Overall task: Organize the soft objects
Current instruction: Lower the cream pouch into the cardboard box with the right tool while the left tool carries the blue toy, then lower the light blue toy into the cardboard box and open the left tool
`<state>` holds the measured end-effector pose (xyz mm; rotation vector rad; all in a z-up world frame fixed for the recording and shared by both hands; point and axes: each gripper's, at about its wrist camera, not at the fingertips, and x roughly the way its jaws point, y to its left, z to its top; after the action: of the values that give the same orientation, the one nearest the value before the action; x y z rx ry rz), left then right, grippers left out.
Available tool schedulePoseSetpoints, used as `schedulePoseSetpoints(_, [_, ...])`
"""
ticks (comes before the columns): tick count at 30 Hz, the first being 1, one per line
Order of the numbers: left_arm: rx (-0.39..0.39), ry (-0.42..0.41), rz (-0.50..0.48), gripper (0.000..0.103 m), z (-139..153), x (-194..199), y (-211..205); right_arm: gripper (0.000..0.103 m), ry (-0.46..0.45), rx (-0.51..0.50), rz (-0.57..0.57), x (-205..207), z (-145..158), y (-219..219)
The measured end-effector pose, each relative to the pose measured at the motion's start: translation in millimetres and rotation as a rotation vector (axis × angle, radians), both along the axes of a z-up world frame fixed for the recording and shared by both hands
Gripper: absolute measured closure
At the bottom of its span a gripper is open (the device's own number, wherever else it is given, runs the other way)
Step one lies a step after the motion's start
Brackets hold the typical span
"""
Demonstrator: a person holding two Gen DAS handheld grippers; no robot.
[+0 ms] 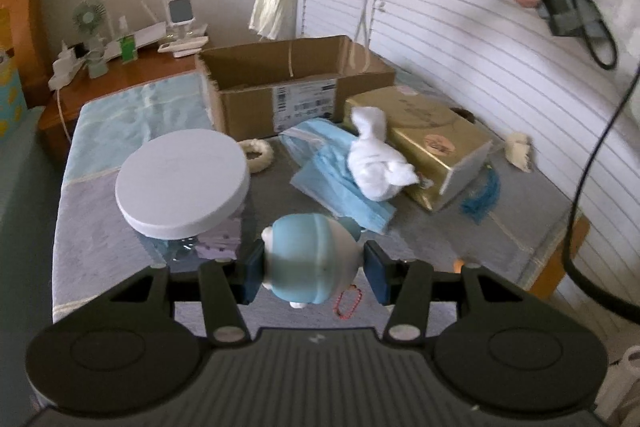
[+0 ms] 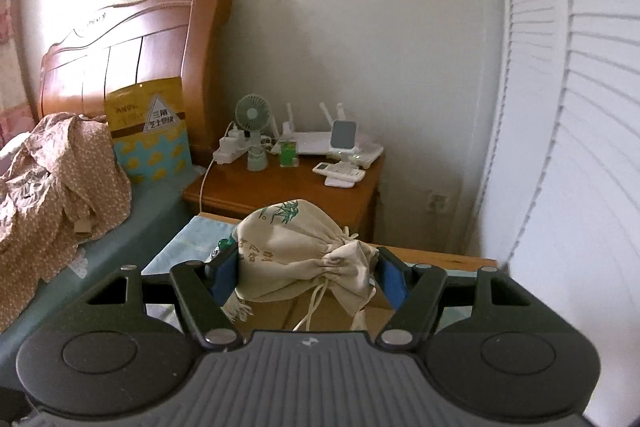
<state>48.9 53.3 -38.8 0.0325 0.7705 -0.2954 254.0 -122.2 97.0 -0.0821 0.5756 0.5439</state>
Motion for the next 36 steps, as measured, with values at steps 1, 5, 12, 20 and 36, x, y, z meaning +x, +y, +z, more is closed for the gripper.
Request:
schedulePoseSetpoints(1, [0.0, 0.001, 0.005, 0.052, -0.1, 1.2, 1.2, 0.029, 0.008, -0.003, 0.002, 9.2, -3.8, 3.9])
schedulePoseSetpoints(5, [-0.001, 0.005, 0.015, 0.052, 0.0, 7.8, 2.6, 0.029, 0.057, -0.035, -0.011, 36.9, -25.9, 13.3])
schedulePoseSetpoints(12, [-0.003, 0.012, 0.009, 0.052, -1.7, 17.5, -1.2, 0.029, 0.107, -0.099, -0.071, 59.4, -64.4, 11.0])
schedulePoseSetpoints(20, [-0.004, 0.018, -0.008, 0.052, -2.8, 21.8, -8.4, 0.013, 0.14, -0.159, -0.058, 58.3, -91.7, 8.6])
schedulePoseSetpoints(36, [0.028, -0.009, -0.048, 0.052, 20.3, 29.8, -17.9, 0.0, 0.077, -0.142, -0.232, -55.0, -81.1, -36.9])
